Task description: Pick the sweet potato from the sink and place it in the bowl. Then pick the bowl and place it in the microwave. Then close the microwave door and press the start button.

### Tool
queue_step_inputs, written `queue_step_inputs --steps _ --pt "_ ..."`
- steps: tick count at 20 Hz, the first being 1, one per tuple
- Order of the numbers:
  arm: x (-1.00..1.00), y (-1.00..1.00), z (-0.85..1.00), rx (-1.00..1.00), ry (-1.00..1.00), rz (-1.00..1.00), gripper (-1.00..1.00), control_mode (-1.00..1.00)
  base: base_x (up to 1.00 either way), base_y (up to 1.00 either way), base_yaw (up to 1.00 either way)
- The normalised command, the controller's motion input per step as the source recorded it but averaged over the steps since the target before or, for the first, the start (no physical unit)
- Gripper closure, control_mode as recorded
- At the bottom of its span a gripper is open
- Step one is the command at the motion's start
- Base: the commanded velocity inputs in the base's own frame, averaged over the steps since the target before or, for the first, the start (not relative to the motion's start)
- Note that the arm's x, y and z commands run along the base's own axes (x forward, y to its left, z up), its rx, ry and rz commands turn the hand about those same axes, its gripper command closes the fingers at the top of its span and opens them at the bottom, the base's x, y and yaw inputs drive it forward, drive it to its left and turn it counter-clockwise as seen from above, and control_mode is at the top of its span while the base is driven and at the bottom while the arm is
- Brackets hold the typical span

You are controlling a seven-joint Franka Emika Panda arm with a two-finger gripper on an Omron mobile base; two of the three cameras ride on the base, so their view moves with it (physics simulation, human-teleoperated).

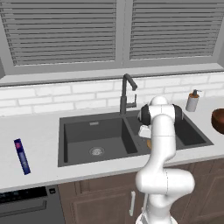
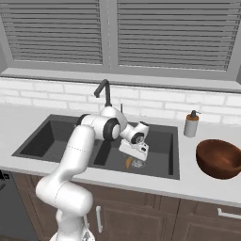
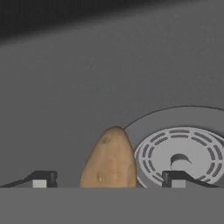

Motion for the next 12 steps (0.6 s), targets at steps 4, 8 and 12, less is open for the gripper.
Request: queue_step_inputs --steps 4,8,12 --pt "-0.14 0.16 -0.07 0.0 0.0 0.0 -1.0 -1.0 0.0 0.0 0.0" --pt "-0.41 0.25 -0.03 0.0 0.0 0.0 -1.0 -1.0 0.0 0.0 0.0" --pt "-0.53 0.19 -0.03 0.0 0.0 0.0 -1.0 -1.0 0.0 0.0 0.0"
